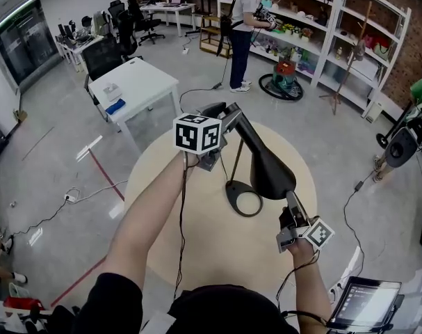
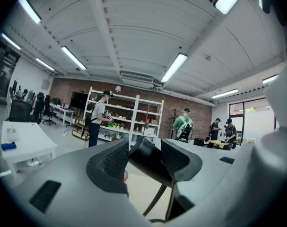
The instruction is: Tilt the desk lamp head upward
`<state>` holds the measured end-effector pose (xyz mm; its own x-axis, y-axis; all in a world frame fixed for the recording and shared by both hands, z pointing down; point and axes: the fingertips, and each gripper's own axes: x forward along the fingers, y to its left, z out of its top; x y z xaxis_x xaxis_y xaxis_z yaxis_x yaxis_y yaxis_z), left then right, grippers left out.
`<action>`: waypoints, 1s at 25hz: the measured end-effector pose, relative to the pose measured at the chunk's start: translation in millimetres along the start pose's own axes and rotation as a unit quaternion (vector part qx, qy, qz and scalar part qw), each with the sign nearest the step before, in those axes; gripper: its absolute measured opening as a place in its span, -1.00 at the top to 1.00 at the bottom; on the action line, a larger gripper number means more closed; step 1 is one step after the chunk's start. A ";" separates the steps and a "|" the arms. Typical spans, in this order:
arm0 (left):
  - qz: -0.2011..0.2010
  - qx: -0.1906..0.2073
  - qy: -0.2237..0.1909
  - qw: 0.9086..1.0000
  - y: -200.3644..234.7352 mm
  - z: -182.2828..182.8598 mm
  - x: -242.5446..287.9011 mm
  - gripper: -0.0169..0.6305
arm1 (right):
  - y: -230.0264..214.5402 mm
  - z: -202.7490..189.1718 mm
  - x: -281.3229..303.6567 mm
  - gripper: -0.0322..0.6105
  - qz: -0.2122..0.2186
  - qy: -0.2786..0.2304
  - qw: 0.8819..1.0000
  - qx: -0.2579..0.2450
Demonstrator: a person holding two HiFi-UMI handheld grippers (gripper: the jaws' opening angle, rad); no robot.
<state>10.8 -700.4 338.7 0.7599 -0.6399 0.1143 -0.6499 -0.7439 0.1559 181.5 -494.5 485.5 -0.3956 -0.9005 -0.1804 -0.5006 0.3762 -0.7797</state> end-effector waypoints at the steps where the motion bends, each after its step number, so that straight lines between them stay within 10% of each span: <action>1: -0.001 -0.011 -0.002 1.000 2.0 -1.5 1.0 0.28 | 1.9 3.7 -1.0 0.65 -0.001 -0.001 1.000 -0.004; 25: -0.031 -0.227 -0.032 0.973 23.9 -33.2 5.7 0.28 | 108.8 94.8 3.0 0.64 0.015 -0.018 0.995 -0.093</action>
<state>0.1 -715.3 375.7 0.7856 -0.6179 0.0320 -0.5184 -0.6292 0.5791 198.8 -477.0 343.3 -0.3866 -0.8943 -0.2254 -0.6237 0.4336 -0.6504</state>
